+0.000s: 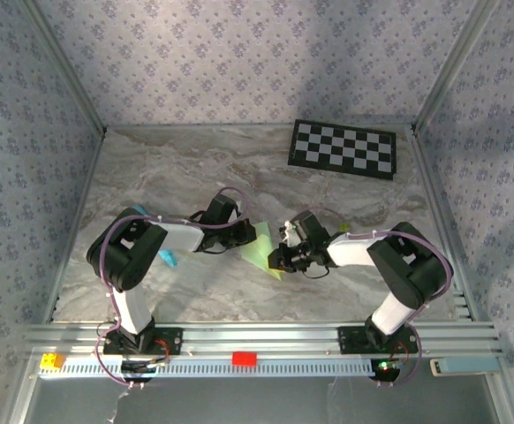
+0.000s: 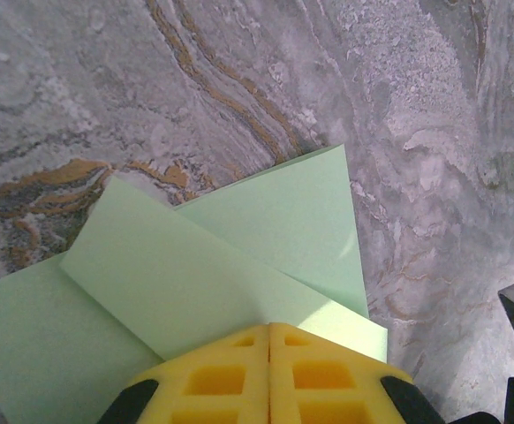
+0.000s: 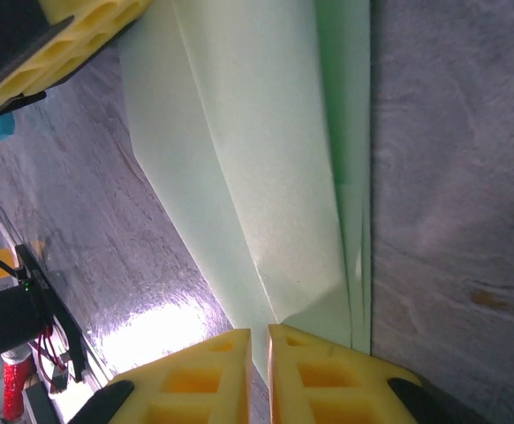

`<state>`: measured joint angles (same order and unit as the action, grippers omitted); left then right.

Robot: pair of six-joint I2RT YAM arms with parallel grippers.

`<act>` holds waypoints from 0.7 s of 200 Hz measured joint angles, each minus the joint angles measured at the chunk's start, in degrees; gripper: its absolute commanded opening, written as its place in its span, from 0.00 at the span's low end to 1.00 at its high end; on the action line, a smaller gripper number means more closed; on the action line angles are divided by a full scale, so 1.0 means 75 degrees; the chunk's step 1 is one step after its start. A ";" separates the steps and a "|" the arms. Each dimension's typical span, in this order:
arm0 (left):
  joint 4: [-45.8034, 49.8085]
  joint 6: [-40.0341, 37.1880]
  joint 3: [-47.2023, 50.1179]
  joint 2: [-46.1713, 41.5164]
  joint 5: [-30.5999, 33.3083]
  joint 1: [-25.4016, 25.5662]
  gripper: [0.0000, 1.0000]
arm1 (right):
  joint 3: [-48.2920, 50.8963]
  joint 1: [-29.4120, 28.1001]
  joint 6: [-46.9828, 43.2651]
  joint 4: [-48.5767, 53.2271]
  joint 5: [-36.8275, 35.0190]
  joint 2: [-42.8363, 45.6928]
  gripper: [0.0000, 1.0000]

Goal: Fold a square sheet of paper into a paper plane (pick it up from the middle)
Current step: Fourth fold the wing at the center of the table.

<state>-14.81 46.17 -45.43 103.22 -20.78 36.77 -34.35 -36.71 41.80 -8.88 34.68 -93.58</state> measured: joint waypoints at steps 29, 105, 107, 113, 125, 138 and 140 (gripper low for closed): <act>0.0009 0.0000 -0.0009 0.0000 0.0000 0.0000 0.07 | 0.0140 0.0029 0.0020 0.0082 0.0000 0.0230 0.15; 0.0064 0.0000 -0.0035 0.0000 0.0000 0.0000 0.07 | -0.0341 0.0213 0.0093 0.0469 0.0015 0.0475 0.15; 0.0064 0.0000 -0.0035 0.0000 0.0000 0.0000 0.07 | -0.0373 0.0213 0.0102 0.0469 0.0012 0.0452 0.15; 0.0064 0.0000 -0.0035 0.0000 0.0000 0.0000 0.07 | -0.0504 0.0213 0.0119 0.0443 0.0017 0.0329 0.15; 0.0064 0.0000 -0.0035 0.0000 0.0000 0.0000 0.07 | -0.0694 0.0213 0.0172 0.0379 0.0041 0.0111 0.15; 0.0067 0.0000 -0.0038 0.0000 0.0000 0.0000 0.07 | -0.0860 0.0213 0.0236 0.0326 0.0041 -0.0143 0.15; 0.0070 0.0000 -0.0038 0.0000 0.0000 0.0000 0.07 | -0.0883 0.0213 0.0239 0.0323 0.0035 -0.0178 0.15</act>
<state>-14.28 46.17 -45.71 103.22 -20.78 36.77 -40.97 -35.11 43.59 -6.46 34.94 -94.91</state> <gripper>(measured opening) 0.074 0.150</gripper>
